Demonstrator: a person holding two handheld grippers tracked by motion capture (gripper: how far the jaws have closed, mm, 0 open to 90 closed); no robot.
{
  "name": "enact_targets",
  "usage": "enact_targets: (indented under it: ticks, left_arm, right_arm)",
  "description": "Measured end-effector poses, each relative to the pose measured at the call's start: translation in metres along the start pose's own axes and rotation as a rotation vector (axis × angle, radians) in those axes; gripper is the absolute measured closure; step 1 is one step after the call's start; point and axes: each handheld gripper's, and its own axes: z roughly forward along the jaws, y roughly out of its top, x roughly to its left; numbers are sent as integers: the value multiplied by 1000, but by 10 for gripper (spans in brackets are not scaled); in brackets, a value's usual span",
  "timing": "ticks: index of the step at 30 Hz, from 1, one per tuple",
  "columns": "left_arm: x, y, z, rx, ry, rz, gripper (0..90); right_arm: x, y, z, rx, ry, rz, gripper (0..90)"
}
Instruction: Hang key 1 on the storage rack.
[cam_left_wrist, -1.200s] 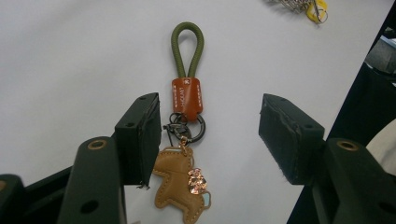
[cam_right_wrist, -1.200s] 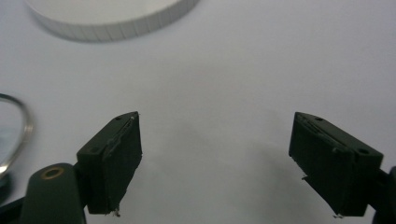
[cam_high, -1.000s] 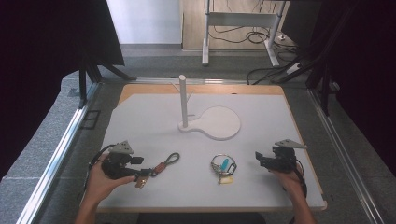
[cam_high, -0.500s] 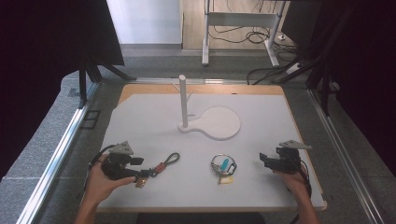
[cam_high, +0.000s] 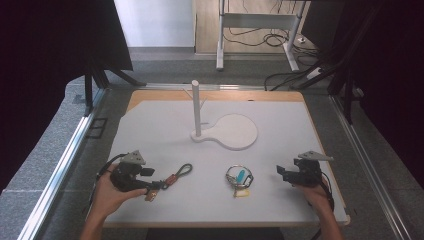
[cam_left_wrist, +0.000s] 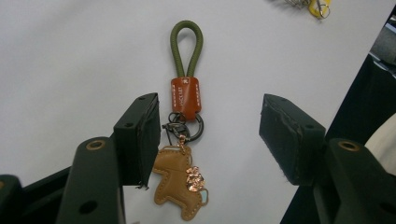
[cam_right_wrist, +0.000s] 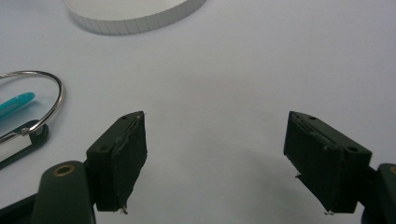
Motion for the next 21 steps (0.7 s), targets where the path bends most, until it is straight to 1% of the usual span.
enact_targets:
  ticks: [3,4,6,7,9,13,15,16,19,20,21]
  left_arm:
    - [3,4,1,5,2,2,389]
    - [3,6,2,13,-1,0,389]
    - [5,11,6,39,13,10,385]
    - [5,11,6,39,13,10,376]
    - [6,15,9,57,22,16,369]
    - [5,23,15,90,13,46,366]
    - [7,25,18,98,-4,40,366]
    - [7,26,20,101,-3,27,366]
    - [10,28,26,145,5,28,370]
    - [10,29,27,150,3,26,371]
    - [11,30,30,167,1,21,373]
  right_arm:
    - [0,-4,-3,7,-7,8,225]
    - [0,-4,-3,7,-7,8,225]
    - [0,-7,-4,10,-12,2,227]
    - [0,-7,-4,10,-12,2,227]
    - [-1,-8,-5,12,-14,6,229]
    - [-2,-9,-7,18,-20,6,230]
    - [-2,-9,-7,18,-20,8,231]
    - [-2,-9,-8,17,-20,10,232]
    - [-2,-10,-7,21,-20,8,232]
    - [-2,-11,-7,24,-20,7,233]
    - [-1,-11,-6,28,-18,3,233]
